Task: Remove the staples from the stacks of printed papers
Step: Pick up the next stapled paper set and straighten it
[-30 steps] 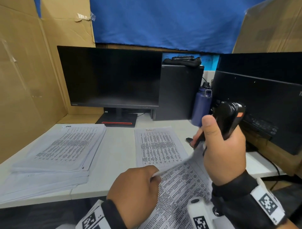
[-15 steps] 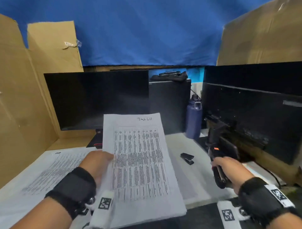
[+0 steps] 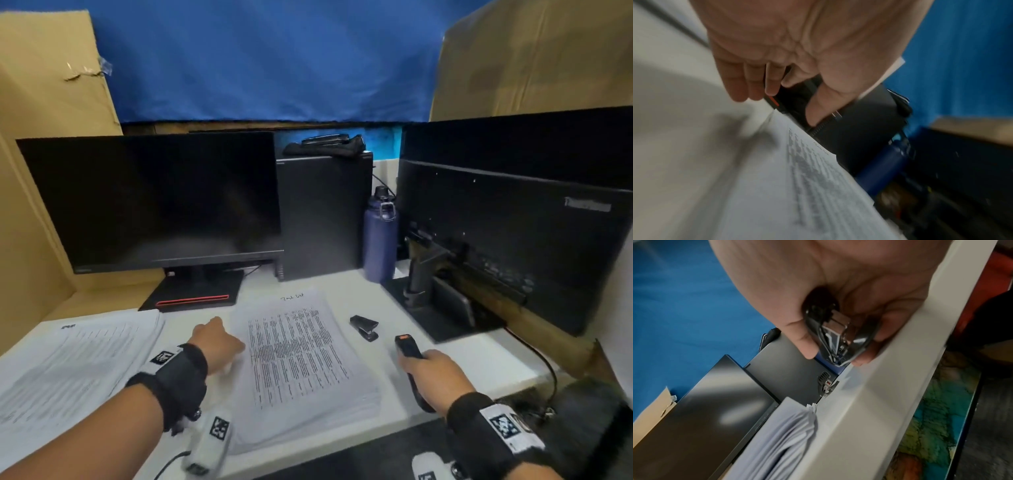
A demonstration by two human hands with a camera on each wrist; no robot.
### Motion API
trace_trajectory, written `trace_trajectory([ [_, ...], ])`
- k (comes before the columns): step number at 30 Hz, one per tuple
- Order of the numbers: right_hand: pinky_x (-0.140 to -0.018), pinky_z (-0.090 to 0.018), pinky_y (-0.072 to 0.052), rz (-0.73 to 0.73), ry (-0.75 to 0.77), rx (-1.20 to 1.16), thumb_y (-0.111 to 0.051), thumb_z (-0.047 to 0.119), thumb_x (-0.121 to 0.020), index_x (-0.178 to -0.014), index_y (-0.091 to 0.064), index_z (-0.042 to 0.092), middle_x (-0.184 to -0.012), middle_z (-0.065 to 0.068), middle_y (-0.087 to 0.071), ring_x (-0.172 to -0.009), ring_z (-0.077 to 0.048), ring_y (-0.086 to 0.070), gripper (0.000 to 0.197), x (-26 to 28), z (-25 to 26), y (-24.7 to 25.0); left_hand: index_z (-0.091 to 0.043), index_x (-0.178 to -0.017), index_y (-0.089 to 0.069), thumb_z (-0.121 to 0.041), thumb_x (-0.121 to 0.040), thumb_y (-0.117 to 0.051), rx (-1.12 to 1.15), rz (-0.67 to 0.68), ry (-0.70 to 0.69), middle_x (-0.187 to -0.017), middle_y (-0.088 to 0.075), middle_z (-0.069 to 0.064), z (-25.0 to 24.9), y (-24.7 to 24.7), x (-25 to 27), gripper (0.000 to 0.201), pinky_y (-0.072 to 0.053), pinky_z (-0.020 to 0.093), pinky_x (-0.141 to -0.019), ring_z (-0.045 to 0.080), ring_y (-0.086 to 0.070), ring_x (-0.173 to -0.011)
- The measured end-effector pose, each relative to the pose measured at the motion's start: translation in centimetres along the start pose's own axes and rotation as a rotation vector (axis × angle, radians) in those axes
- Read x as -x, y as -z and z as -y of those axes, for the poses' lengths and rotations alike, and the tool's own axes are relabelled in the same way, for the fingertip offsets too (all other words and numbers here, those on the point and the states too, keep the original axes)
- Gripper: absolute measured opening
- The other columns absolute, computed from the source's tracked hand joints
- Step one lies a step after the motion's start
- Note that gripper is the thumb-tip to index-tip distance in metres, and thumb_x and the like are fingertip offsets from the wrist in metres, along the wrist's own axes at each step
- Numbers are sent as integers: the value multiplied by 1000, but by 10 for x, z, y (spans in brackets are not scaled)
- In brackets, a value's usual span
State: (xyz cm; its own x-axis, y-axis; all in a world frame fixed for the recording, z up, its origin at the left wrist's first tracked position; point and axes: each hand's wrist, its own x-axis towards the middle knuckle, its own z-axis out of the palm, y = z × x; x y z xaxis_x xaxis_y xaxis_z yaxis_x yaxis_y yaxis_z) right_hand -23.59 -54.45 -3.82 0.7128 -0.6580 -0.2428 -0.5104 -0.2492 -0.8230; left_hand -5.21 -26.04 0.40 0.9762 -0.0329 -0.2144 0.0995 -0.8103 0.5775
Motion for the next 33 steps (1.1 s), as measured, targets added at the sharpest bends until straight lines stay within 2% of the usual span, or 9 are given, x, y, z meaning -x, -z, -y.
trace_trajectory([
  [5, -79, -36, -46, -19, 37, 89, -55, 43, -94, -99, -59, 16, -86, -5, -67, -81, -22, -64, 28, 3, -1, -3, -16, -156, -32, -56, -77, -80, -320, 214, -120, -153, -34, 12, 8, 1, 29, 101, -47, 33, -105, 28, -52, -126],
  [9, -71, -35, -42, -28, 40, 149, -56, 41, -94, -101, -58, 15, -85, -4, -66, -78, -20, -62, 28, 6, 1, -3, -43, -161, 3, -83, -49, -79, -521, 375, -235, -169, 5, 8, 11, -7, 47, 144, -32, 42, -123, 33, -31, -151],
  [11, -69, -35, -42, -29, 43, 168, -57, 41, -93, -101, -59, 14, -85, -4, -66, -77, -20, -62, 28, 5, 1, -2, -51, -158, 5, -86, -43, -79, -622, 459, -287, -168, 28, 2, 11, -12, 55, 146, -26, 43, -126, 32, -22, -156],
  [13, -70, -35, -42, -29, 43, 177, -57, 41, -93, -102, -59, 14, -86, -4, -65, -77, -20, -61, 29, 3, 0, -1, -55, -156, 3, -83, -47, -81, -728, 498, -338, -164, 36, 1, 11, -18, 62, 140, -26, 42, -126, 32, -24, -155],
  [18, -75, -36, -43, -24, 54, 189, -56, 43, -94, -105, -59, 15, -87, -3, -65, -79, -19, -61, 31, 2, -4, -3, -58, -154, 0, -87, -54, -73, -780, 510, -389, -172, 14, 1, 17, -22, 66, 127, -21, 46, -127, 30, -20, -157],
  [24, -78, -36, -44, -24, 77, 188, -56, 44, -95, -105, -60, 15, -88, -5, -66, -80, -21, -61, 31, 1, -5, -4, -55, -156, -8, -80, -69, -71, -743, 518, -464, -173, 1, -7, 25, -12, 72, 110, -14, 45, -128, 24, -14, -158],
  [27, -78, -37, -44, -30, 90, 192, -56, 43, -95, -102, -60, 15, -87, -6, -67, -80, -22, -62, 29, 0, -6, -4, -54, -157, -7, -78, -68, -73, -713, 505, -461, -172, 3, -9, 26, -9, 75, 113, -17, 47, -128, 24, -14, -158],
  [30, -71, -36, -43, -37, 91, 201, -58, 39, -94, -91, -63, 11, -82, -11, -68, -77, -26, -63, 28, 4, -2, 1, -50, -158, 7, -82, -62, -74, -622, 468, -412, -172, 10, -7, 31, 0, 80, 129, -21, 47, -127, 24, -15, -158],
  [33, -61, -33, -41, -42, 89, 199, -61, 37, -92, -81, -68, 6, -77, -16, -69, -74, -30, -64, 34, 4, 4, 7, -40, -162, -6, -86, -71, -62, -483, 361, -399, -173, 0, -4, 42, 27, 83, 116, -19, 42, -128, 19, -15, -158],
])
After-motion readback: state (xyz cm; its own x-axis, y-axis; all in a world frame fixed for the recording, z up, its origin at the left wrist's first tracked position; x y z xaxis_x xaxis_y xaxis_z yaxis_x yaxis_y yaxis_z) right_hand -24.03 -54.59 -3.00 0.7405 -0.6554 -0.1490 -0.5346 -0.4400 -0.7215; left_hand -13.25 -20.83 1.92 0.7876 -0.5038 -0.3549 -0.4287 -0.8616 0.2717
